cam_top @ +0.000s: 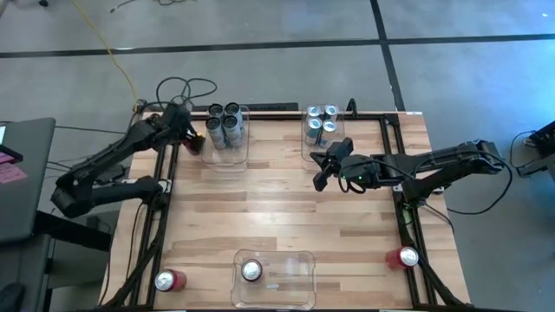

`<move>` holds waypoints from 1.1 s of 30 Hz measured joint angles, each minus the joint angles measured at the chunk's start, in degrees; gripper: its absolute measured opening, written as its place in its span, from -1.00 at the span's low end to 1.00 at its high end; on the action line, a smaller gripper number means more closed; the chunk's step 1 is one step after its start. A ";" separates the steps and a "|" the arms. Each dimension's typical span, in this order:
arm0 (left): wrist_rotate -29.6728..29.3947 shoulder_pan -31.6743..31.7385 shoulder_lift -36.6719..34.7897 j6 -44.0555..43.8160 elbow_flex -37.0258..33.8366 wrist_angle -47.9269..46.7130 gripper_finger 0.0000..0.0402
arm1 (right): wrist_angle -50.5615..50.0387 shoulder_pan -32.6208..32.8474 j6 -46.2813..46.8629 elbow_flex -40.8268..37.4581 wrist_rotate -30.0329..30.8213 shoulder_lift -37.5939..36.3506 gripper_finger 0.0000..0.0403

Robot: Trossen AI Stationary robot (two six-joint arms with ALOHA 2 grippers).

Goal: Sort soda cans
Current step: Put the top left red and black soda can into the bottom transparent bin

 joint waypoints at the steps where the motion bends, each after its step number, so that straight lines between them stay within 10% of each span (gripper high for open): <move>1: 0.04 0.01 0.04 -0.03 0.00 0.23 0.81 | -0.04 -0.16 0.02 0.00 0.00 0.00 -0.84; 33: -5.06 -1.24 9.49 -9.36 0.04 1.24 0.81 | -0.10 -0.81 0.17 0.00 0.04 0.00 -0.84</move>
